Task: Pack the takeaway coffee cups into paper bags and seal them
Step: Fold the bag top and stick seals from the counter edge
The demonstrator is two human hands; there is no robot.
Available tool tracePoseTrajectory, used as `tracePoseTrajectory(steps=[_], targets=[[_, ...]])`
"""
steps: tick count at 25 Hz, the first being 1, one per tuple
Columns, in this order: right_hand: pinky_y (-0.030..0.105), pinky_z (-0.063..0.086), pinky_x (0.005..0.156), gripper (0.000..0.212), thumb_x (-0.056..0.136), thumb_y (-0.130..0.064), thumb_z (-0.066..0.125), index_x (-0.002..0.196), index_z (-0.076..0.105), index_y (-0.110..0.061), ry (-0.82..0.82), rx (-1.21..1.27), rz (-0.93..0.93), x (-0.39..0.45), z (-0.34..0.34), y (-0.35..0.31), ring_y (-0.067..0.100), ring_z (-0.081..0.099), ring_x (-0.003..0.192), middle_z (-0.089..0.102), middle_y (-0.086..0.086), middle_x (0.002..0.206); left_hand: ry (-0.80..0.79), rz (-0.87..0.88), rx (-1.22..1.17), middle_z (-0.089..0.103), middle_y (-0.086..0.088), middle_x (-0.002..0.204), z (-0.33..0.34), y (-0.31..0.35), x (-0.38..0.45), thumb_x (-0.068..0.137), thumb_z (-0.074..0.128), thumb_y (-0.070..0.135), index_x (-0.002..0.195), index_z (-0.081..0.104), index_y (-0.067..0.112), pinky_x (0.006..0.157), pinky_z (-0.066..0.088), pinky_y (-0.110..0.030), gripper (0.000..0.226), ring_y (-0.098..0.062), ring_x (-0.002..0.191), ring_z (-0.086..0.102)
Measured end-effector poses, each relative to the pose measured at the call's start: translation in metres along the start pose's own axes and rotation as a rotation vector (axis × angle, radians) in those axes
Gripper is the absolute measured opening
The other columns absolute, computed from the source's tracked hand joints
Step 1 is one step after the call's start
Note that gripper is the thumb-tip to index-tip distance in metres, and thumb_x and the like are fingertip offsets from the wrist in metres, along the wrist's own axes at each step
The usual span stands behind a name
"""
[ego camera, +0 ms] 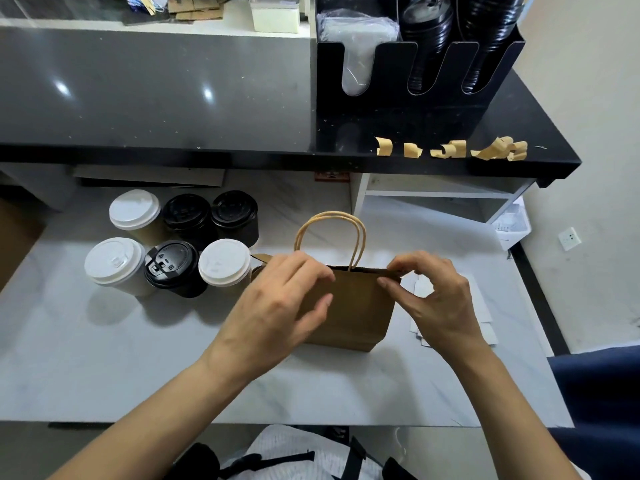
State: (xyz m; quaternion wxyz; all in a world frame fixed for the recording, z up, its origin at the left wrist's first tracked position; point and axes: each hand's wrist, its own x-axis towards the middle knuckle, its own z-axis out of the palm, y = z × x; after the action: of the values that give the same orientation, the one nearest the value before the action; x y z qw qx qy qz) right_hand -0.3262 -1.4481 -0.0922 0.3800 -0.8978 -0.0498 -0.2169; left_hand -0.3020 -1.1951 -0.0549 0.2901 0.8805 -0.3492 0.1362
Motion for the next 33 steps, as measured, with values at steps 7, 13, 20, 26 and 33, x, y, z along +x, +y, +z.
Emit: tracePoseTrajectory(steps=[7, 13, 20, 26, 33], targets=[[0.045, 0.046, 0.083, 0.011, 0.087, -0.02, 0.08, 0.096, 0.075, -0.025, -0.062, -0.049, -0.08, 0.0, -0.002, 0.008, 0.01, 0.064, 0.092, 0.07, -0.016, 0.093, -0.025, -0.03, -0.004, 0.061, -0.008, 0.133, 0.026, 0.013, 0.003, 0.097, 0.062, 0.009, 0.137, 0.054, 0.005, 0.113, 0.039, -0.035, 0.041, -0.022, 0.133, 0.052], [0.044, 0.044, 0.084, 0.008, 0.091, -0.019, 0.076, 0.096, 0.074, -0.025, -0.077, -0.058, -0.104, 0.0, 0.001, 0.011, 0.012, 0.062, 0.092, 0.067, -0.013, 0.093, 0.005, -0.148, -0.044, 0.064, -0.007, 0.127, 0.045, 0.013, 0.017, 0.094, 0.068, 0.009, 0.13, 0.057, 0.008, 0.108, 0.044, -0.038, 0.037, -0.021, 0.131, 0.055], [0.044, 0.045, 0.083, 0.009, 0.091, -0.02, 0.076, 0.097, 0.075, -0.026, -0.077, -0.032, -0.08, 0.003, 0.002, 0.014, 0.011, 0.06, 0.091, 0.066, -0.012, 0.093, -0.117, -0.174, -0.022, 0.07, 0.005, 0.099, 0.048, 0.011, 0.041, 0.09, 0.07, 0.021, 0.106, 0.067, 0.02, 0.086, 0.05, -0.041, 0.016, -0.021, 0.094, 0.065], [0.042, 0.047, 0.082, 0.01, 0.089, -0.02, 0.079, 0.096, 0.075, -0.026, -0.093, -0.015, -0.07, 0.008, 0.001, 0.013, 0.007, 0.06, 0.092, 0.066, -0.015, 0.093, -0.138, -0.11, 0.006, 0.07, 0.005, 0.092, 0.046, 0.008, 0.048, 0.091, 0.069, 0.025, 0.101, 0.072, 0.023, 0.077, 0.051, -0.042, 0.011, -0.021, 0.084, 0.062], [0.034, 0.05, 0.078, 0.003, 0.093, -0.03, 0.069, 0.092, 0.07, -0.027, -0.14, 0.047, -0.019, 0.025, -0.005, -0.001, 0.006, 0.063, 0.088, 0.066, -0.021, 0.09, -0.087, -0.122, -0.004, 0.069, 0.007, 0.087, 0.047, 0.008, 0.048, 0.091, 0.071, 0.027, 0.099, 0.073, 0.025, 0.074, 0.051, -0.035, 0.009, -0.016, 0.081, 0.06]])
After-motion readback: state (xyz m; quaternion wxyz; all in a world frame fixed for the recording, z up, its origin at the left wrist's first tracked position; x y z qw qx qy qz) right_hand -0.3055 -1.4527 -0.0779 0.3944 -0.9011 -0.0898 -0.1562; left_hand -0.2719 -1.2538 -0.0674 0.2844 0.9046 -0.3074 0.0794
